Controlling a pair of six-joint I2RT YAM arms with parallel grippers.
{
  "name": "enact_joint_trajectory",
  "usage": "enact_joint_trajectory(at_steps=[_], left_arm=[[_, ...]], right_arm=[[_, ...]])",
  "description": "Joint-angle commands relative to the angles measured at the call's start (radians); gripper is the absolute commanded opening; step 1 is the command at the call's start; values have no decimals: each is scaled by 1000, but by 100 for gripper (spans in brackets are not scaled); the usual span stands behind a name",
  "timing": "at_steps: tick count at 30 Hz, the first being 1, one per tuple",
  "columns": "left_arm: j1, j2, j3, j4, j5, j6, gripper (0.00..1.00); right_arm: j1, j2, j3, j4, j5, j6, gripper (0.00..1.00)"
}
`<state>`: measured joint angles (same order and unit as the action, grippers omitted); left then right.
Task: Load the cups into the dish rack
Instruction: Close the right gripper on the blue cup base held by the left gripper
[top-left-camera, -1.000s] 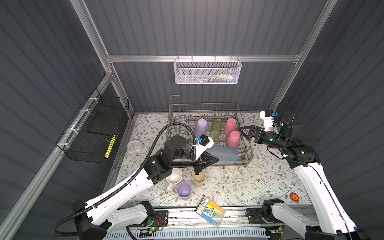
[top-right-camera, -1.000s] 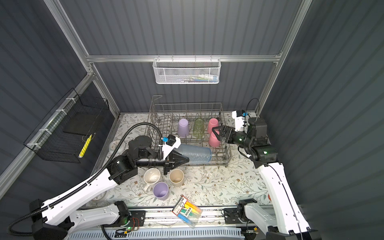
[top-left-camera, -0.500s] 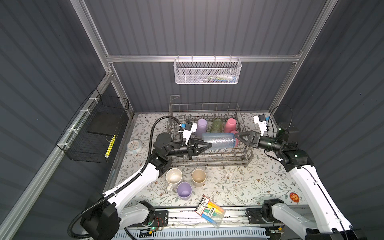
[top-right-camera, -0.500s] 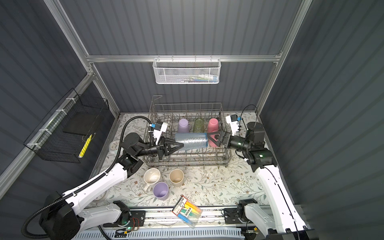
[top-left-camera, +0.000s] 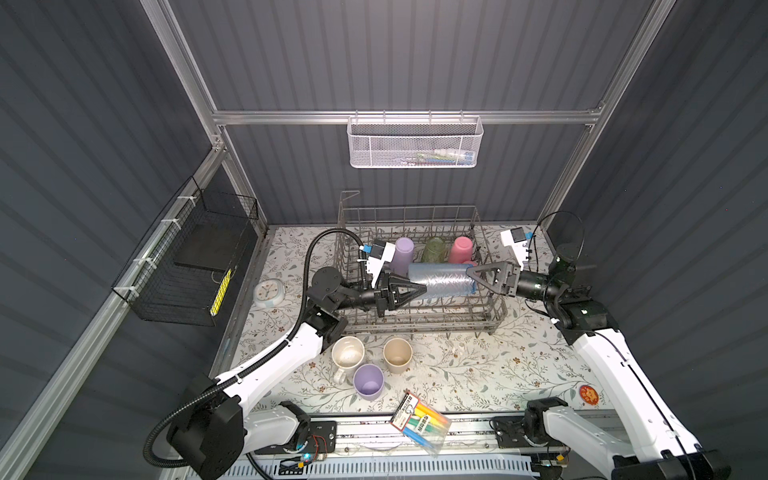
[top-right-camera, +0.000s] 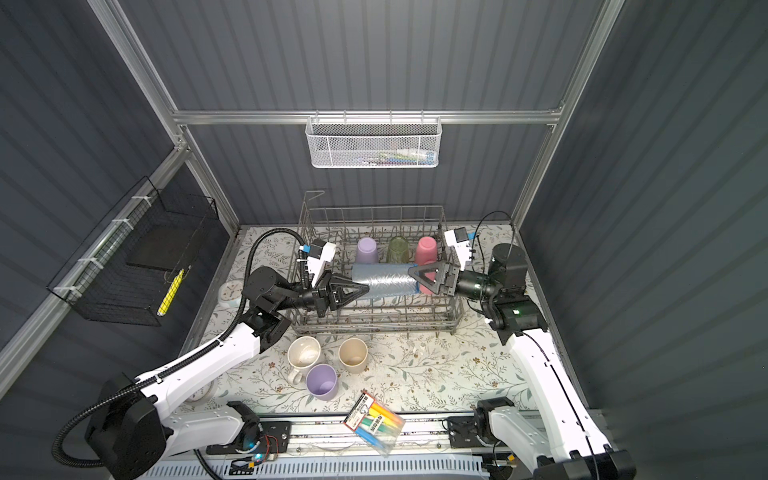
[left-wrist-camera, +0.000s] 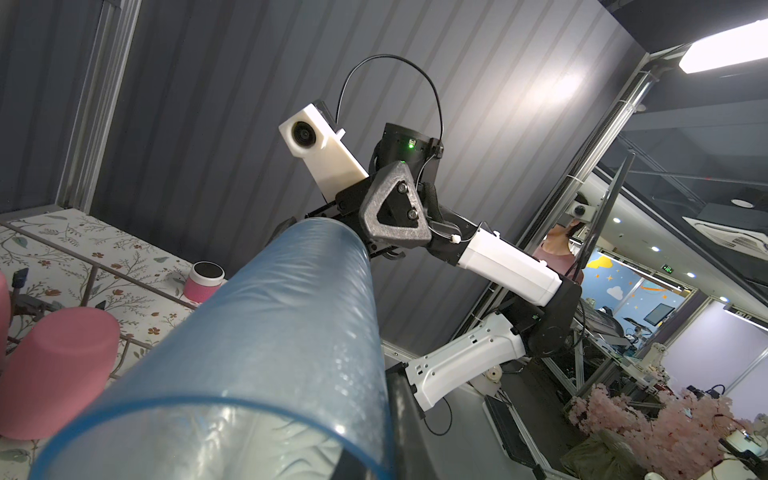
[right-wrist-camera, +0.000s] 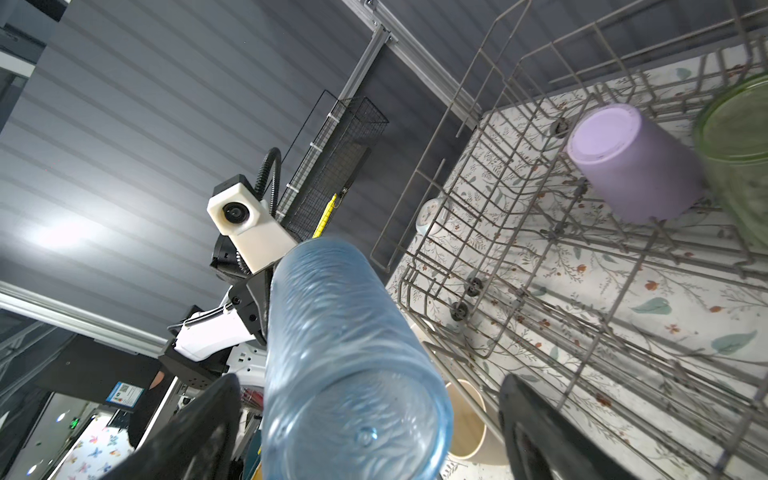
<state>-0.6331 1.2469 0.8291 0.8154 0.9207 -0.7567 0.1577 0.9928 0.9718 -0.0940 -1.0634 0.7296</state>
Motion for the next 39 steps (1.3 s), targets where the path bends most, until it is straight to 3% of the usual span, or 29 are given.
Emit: enact_joint_trajectory(at_steps=[1,21,30,39], left_arm=[[9,23,13,111,24,-47,0],[10,60,16,171,25,-73,0],[9,65,9,176,31,-76,0],[9,62,17,144,41,-63,0]], right_arm=[[26,8,-12,80,-28,44,96],[92,54,-12,181,-45,111,90],[121,90,0,193,-37,116,77],[124,96,1,209,-7,134,57]])
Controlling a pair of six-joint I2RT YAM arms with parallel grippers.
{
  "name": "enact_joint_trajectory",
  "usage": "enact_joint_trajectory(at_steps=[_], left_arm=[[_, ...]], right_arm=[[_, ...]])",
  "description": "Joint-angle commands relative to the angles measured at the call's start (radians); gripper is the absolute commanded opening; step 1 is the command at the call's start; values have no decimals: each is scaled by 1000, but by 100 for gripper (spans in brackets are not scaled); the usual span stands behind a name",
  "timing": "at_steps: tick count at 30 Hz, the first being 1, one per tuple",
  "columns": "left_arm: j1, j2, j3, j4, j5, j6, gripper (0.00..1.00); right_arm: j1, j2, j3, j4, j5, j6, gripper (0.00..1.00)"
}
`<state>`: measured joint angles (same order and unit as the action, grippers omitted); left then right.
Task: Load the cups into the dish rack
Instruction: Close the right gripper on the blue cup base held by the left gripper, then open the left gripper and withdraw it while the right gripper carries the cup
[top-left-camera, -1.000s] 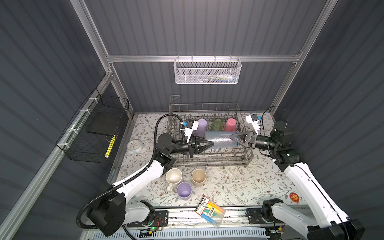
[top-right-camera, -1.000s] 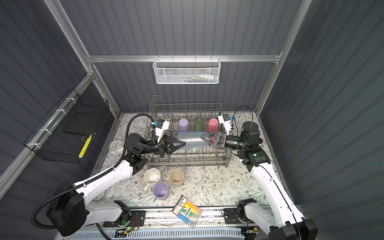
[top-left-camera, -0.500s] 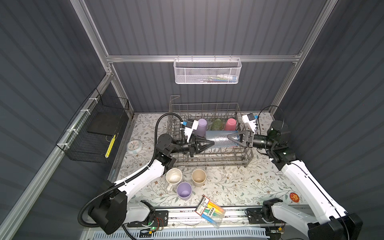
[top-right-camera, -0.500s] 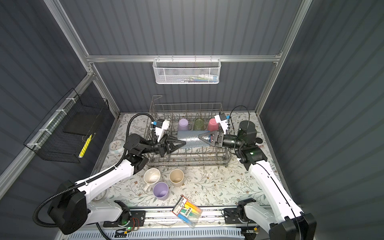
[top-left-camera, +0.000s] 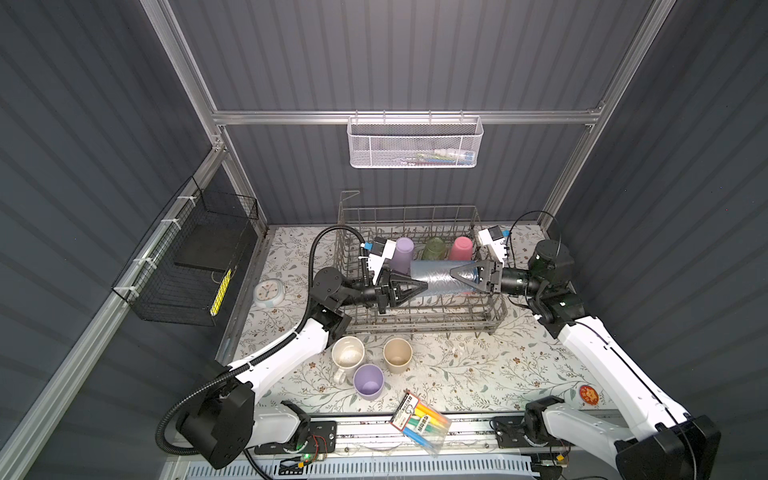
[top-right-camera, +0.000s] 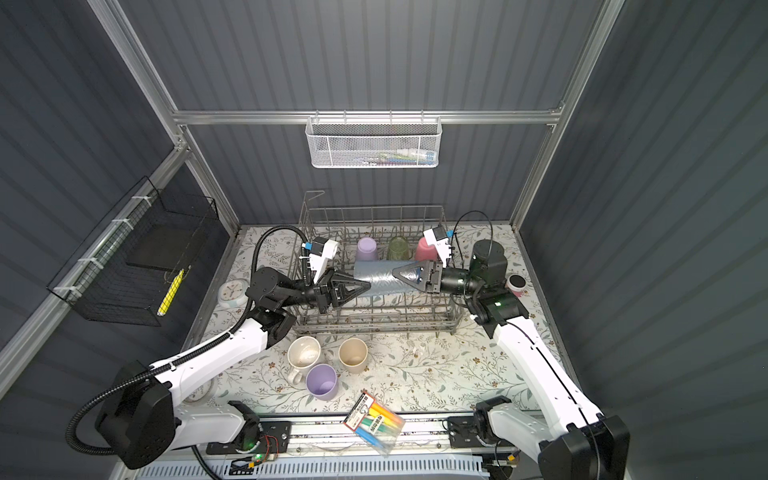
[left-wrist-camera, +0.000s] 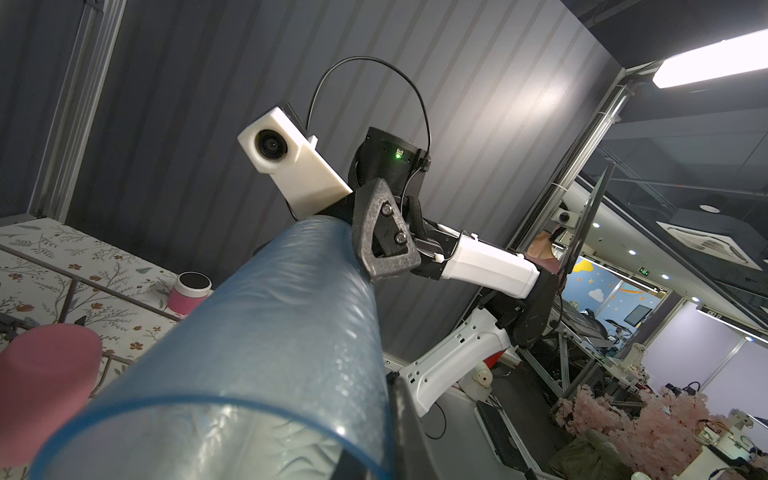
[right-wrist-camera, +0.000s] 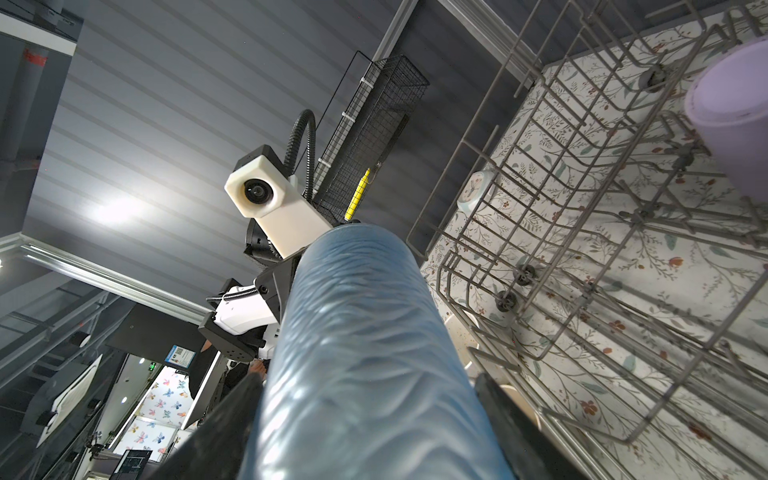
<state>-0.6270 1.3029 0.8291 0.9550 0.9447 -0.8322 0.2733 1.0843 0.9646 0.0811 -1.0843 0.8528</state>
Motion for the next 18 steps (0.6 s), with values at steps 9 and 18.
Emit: enact_joint_trajectory(at_steps=[9,18], left_arm=[[3,-26,13,-75,-7,48,25],[8,-139,-7,-297,-121,193,59]], right_arm=[[-1,9,36,-26,73,-38,31],[-115,-33,112,-231,156,-159,21]])
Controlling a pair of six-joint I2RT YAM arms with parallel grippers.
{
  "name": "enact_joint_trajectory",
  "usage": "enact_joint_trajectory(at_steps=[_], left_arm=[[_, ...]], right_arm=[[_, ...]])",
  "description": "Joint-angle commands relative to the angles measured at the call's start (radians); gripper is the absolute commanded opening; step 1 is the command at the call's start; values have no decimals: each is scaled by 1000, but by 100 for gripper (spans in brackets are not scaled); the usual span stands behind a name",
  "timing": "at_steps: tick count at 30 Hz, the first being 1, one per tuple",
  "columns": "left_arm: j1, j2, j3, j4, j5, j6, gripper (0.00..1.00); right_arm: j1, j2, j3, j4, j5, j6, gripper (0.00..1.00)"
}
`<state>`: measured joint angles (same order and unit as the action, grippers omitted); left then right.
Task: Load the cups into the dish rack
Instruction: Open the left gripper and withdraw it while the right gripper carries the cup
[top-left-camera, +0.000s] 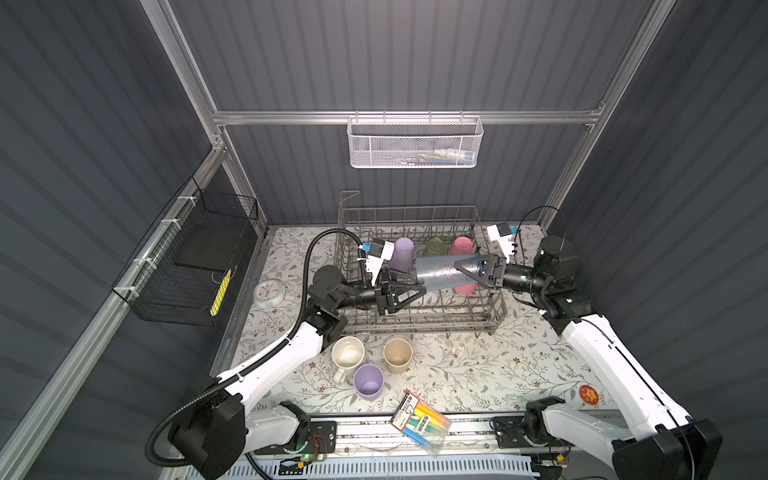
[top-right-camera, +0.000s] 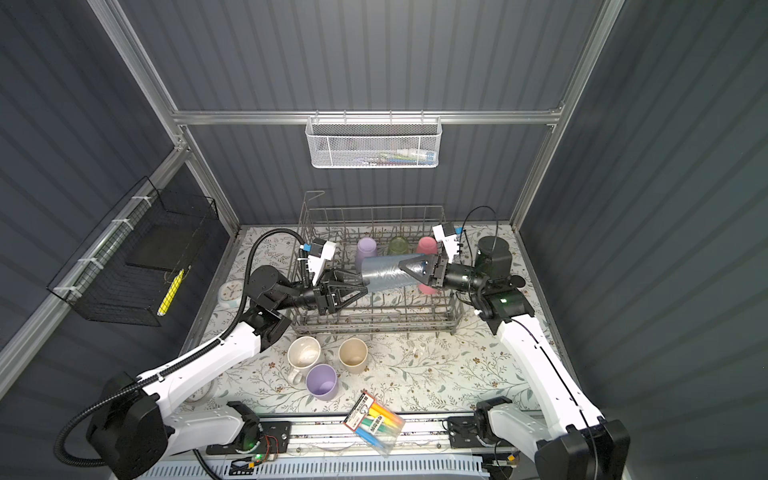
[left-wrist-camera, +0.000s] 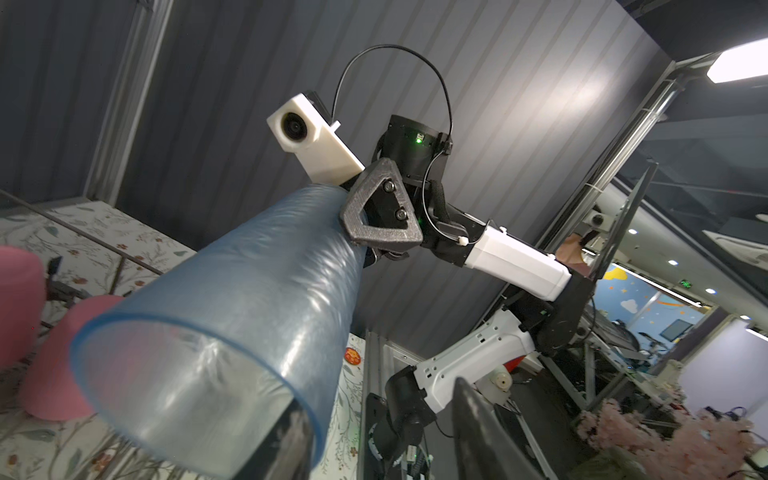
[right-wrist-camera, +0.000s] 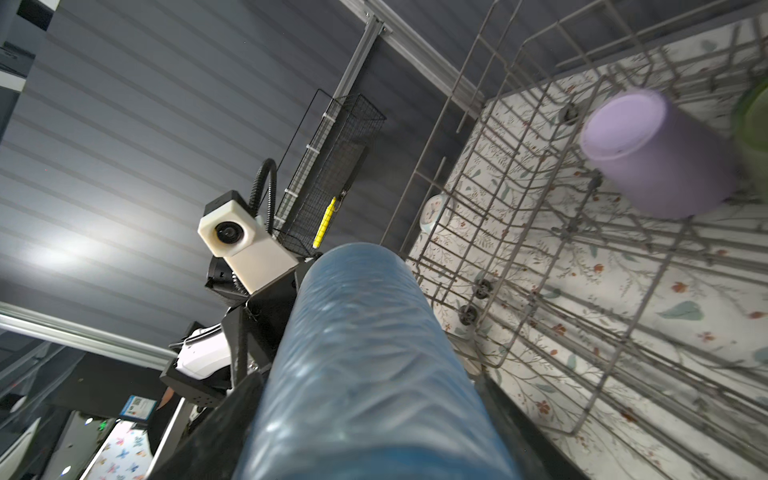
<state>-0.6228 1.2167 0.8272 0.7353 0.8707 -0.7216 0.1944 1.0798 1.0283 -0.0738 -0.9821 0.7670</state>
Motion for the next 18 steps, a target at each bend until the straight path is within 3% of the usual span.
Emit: enact_joint_trajectory(at_steps=[1,8,18], left_arm=[[5,-67,-11,-103,-65,98,62],[8,-161,-19,-309,-211,207,76],[8,-232,-16,-464,-268,286,80]], right_arm=[[-50,-32,62,-107,60,-93,20],[-84,6,213,-400,222,-289,21],[2,225,424,-651,620,-507,20]])
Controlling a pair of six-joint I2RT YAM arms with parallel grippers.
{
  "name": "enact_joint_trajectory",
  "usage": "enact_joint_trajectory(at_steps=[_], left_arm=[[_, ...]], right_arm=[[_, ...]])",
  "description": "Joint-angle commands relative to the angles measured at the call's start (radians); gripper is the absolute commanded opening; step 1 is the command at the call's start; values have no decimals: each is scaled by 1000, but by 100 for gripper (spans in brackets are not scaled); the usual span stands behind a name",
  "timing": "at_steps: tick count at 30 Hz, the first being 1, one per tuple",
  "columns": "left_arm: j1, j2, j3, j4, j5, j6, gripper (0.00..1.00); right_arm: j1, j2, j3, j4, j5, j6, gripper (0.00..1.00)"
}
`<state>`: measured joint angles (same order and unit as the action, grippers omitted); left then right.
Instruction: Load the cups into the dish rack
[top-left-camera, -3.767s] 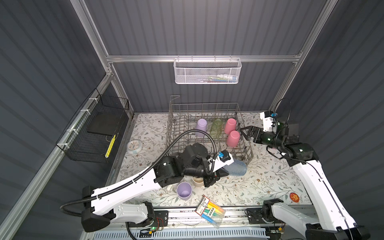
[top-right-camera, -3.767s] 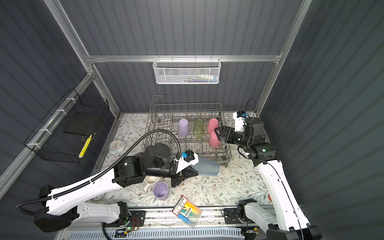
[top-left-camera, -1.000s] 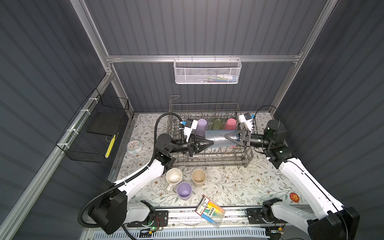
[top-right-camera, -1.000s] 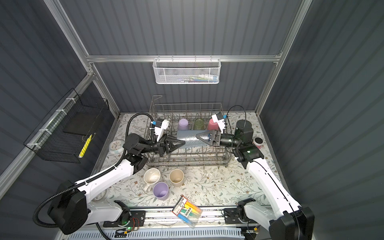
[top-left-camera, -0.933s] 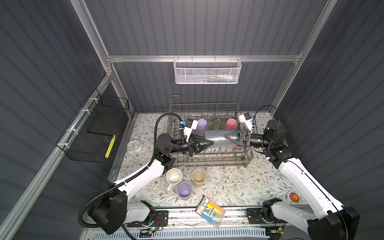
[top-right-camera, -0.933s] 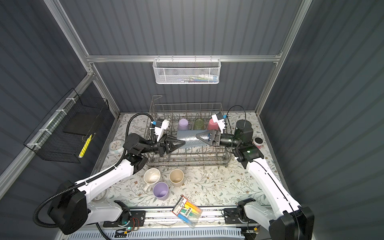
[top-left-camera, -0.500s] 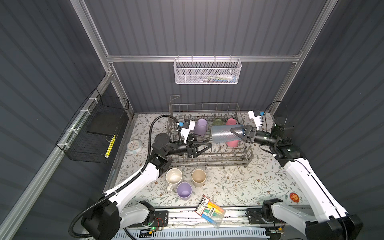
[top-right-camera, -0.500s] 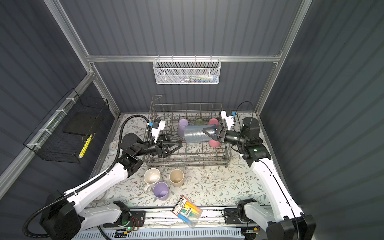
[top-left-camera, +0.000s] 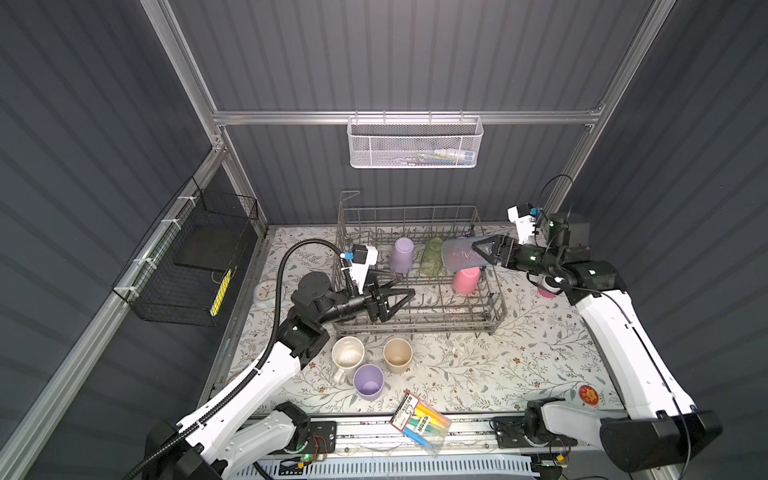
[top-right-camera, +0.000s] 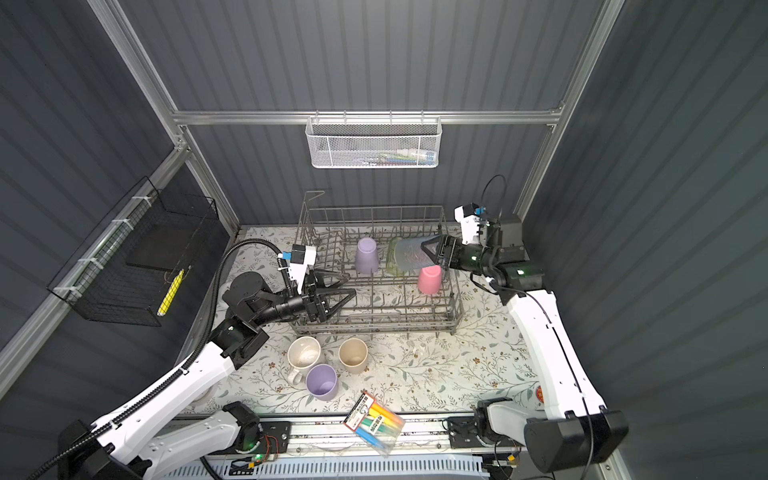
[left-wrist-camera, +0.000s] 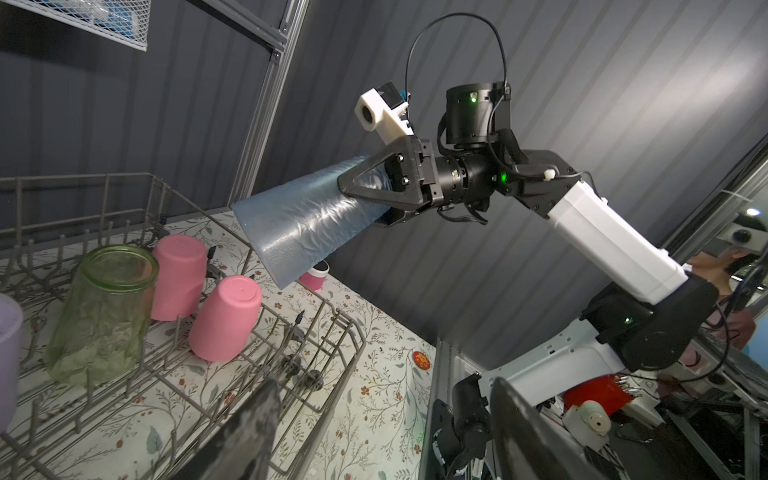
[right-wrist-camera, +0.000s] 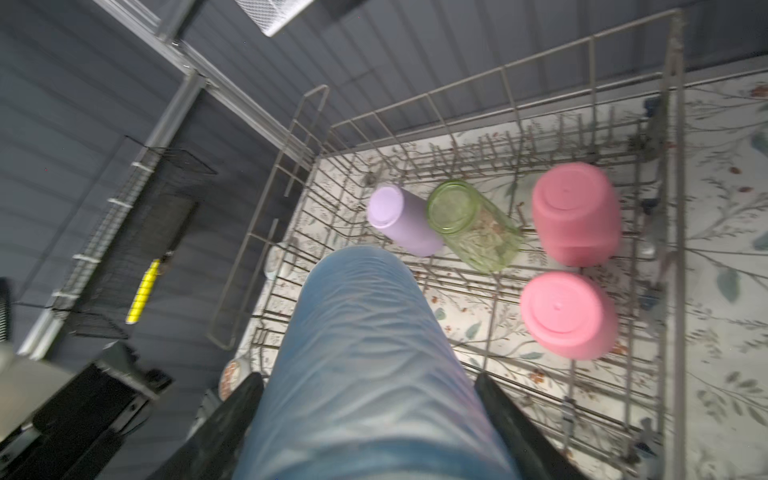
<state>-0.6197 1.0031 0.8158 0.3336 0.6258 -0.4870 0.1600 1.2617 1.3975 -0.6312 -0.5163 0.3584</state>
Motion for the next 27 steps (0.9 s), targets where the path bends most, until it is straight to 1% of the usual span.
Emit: enact_joint_trajectory(at_steps=[1,4,6,13,22,27], left_arm=[[5,-17,-2,-68,-20,55,80],[5,-14,2,-84,-23,69,80],[5,-11,6,-94,-24,78,80],[5,12,21,-111,-21,107,80],[4,33,37,-116,-11,122,80],[5,35,25,-103,-12,115,80]], right_arm=[[52,70,74,-106,201,-112,20],[93,143,131,-133,295,-140,20],[115,187,167,-145,337,-152,20],[187,335,289,-203,442,-199,20],[219,434,340,-219,469,-219,20],[221,480,372,-222,461,-223,20]])
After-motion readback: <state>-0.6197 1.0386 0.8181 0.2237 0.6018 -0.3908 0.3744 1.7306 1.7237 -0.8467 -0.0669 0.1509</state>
